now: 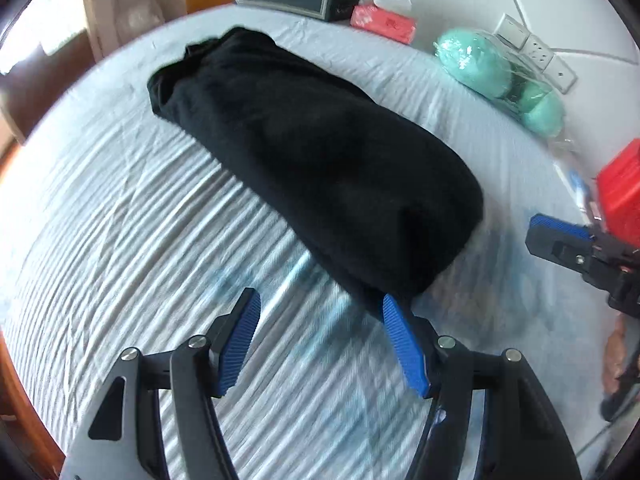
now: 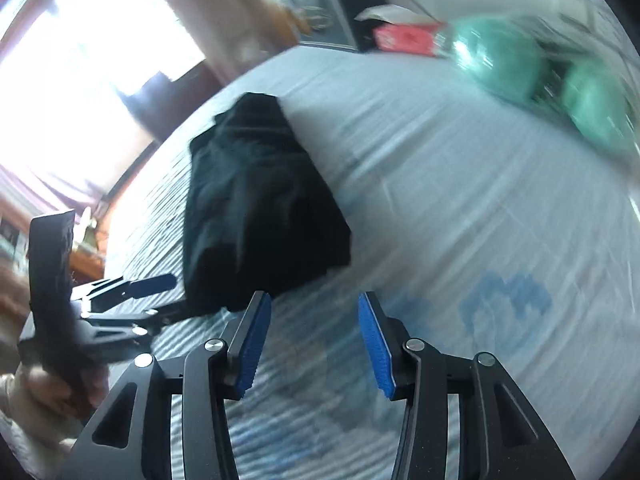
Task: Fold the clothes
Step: 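Release the shirt with the left tool while the right tool releases, then grasp the rolled shirt end with the left tool while the right tool grasps, lift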
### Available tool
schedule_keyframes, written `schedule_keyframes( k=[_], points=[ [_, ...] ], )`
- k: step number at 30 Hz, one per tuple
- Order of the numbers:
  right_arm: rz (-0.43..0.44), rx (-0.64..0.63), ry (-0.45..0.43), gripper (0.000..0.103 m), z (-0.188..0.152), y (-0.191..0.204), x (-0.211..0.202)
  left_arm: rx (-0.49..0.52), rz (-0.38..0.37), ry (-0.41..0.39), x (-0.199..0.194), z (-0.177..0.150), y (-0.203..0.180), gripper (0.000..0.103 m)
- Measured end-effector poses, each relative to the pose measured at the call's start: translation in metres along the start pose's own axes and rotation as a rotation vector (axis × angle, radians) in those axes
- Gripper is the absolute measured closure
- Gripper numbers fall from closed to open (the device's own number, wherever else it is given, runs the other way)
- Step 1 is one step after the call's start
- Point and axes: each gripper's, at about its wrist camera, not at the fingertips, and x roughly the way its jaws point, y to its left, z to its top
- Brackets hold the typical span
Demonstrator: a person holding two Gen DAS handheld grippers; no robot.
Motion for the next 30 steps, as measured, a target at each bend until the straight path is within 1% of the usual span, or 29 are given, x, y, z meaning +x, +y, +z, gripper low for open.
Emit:
schedule_keyframes(
  k=[3, 5, 7, 9, 13, 16, 19, 20, 22, 24, 25, 26, 27, 28, 29, 30],
  points=[
    [-0.003, -0.077, 0.006, 0.057, 0.004, -0.006, 0.017, -0.027, 0.057, -0.055, 0.013, -0.001, -0.005, 0.039],
    [0.002, -0.107, -0.002, 0.057, 0.006, -0.01, 0.027, -0.026, 0.09, -0.101, 0.013, -0.005, -0.008, 0.032],
    [0.011, -0.136, -0.01, 0.057, 0.007, -0.012, 0.037, -0.042, 0.109, -0.127, 0.012, -0.009, -0.005, 0.026],
    [0.017, -0.167, -0.029, 0.057, 0.008, -0.012, 0.045, -0.065, 0.098, -0.135, 0.012, -0.01, -0.003, 0.026],
    [0.019, -0.257, -0.052, 0.057, 0.007, -0.008, 0.052, -0.065, 0.11, -0.137, 0.014, -0.008, -0.004, 0.026],
    [0.05, -0.284, -0.061, 0.056, 0.01, -0.01, 0.055, -0.066, 0.109, -0.141, 0.014, -0.008, -0.005, 0.023],
    [0.063, -0.297, -0.062, 0.056, 0.013, -0.012, 0.052, -0.06, 0.107, -0.148, 0.015, -0.007, -0.005, 0.02],
    [0.072, -0.304, -0.057, 0.056, 0.014, -0.012, 0.052, -0.056, 0.107, -0.15, 0.015, -0.006, -0.005, 0.019],
    [0.071, -0.326, -0.048, 0.049, 0.014, -0.011, 0.055, -0.043, 0.101, -0.149, 0.016, -0.004, -0.004, 0.018],
    [0.059, -0.343, -0.046, 0.048, 0.016, -0.007, 0.059, -0.026, 0.09, -0.149, 0.016, -0.002, -0.002, 0.021],
    [0.044, -0.351, -0.048, 0.055, 0.017, -0.004, 0.06, -0.019, 0.075, -0.146, 0.015, -0.002, -0.002, 0.035],
    [0.047, -0.357, -0.036, 0.063, 0.016, 0.001, 0.061, -0.013, 0.057, -0.141, 0.013, -0.001, -0.002, 0.057],
    [0.055, -0.362, -0.022, 0.084, 0.015, 0.006, 0.062, -0.006, 0.039, -0.136, 0.011, 0.0, -0.001, 0.067],
    [0.046, -0.367, -0.019, 0.085, 0.012, 0.013, 0.059, -0.001, 0.021, -0.123, 0.01, 0.0, -0.001, 0.083],
    [0.034, -0.372, -0.019, 0.086, 0.009, 0.02, 0.056, 0.007, 0.012, -0.11, 0.008, 0.0, -0.001, 0.093],
    [0.036, -0.365, -0.022, 0.087, 0.005, 0.026, 0.049, 0.018, 0.008, -0.1, 0.004, -0.001, -0.001, 0.095]
  ],
)
